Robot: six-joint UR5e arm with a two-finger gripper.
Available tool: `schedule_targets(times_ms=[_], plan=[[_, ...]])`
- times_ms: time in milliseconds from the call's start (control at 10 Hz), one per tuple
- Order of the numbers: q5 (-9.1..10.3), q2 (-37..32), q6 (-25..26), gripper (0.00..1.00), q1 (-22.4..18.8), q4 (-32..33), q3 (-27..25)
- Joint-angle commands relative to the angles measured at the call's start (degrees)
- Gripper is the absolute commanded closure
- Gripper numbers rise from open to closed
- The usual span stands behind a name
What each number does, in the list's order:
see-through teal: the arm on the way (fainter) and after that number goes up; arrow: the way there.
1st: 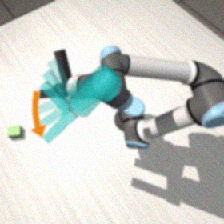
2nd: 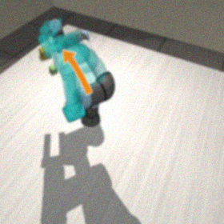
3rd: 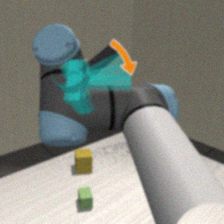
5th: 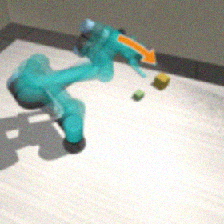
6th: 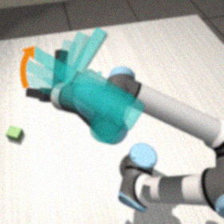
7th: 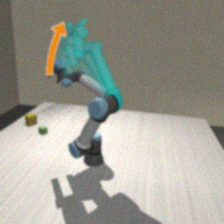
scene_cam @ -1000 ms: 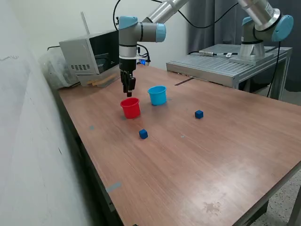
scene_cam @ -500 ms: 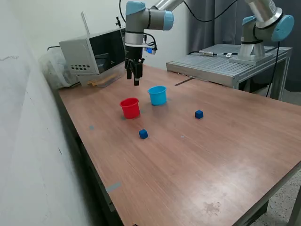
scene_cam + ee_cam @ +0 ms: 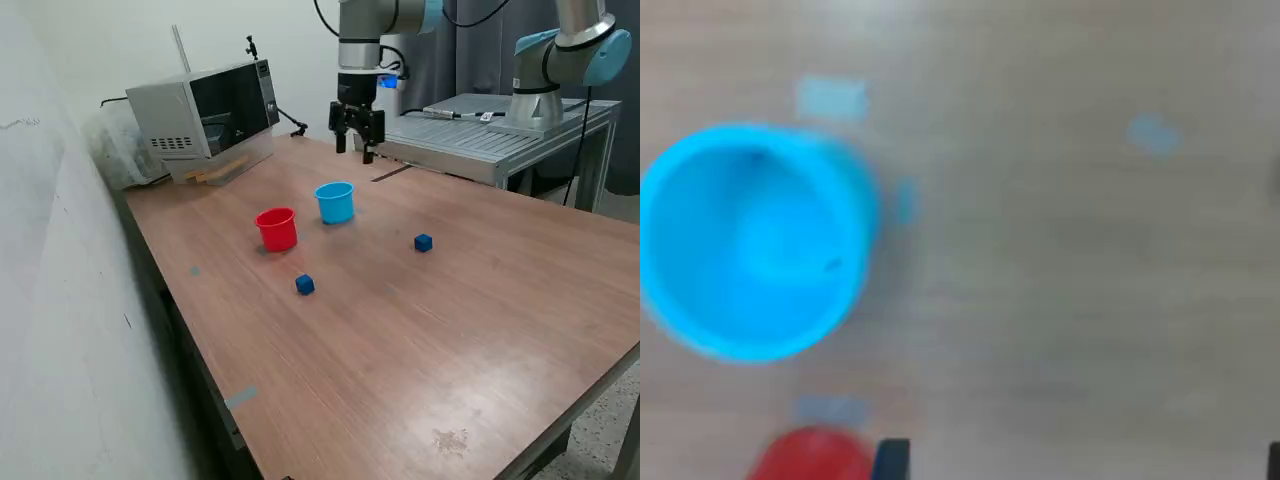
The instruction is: Place red objects in the red bin, and blue objects in the blue bin.
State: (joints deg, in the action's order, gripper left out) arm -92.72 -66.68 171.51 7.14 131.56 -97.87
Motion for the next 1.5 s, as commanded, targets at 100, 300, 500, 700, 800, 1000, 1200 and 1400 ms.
schedule_targets(times_ms=[100,300,500,700,800,1000,1200,1400], plan=[[1.21,-6.00,3.63,0.00,-10.37,0.10,-7.78],[3.94,-5.31,5.85,0.00,-12.05,0.98,-7.60],[3.95,0.64,9.08,0.00,-12.59,2.91,-4.64],[3.51,11.00,10.42,0.00,-11.36,5.10,0.99],[3.51,14.53,10.42,0.00,-9.96,6.42,2.40],[3.51,18.33,10.42,0.00,-7.85,7.57,4.43],[3.42,18.61,10.42,0.00,-5.39,7.75,4.44],[2.90,18.08,10.33,0.00,-4.50,7.31,3.83]])
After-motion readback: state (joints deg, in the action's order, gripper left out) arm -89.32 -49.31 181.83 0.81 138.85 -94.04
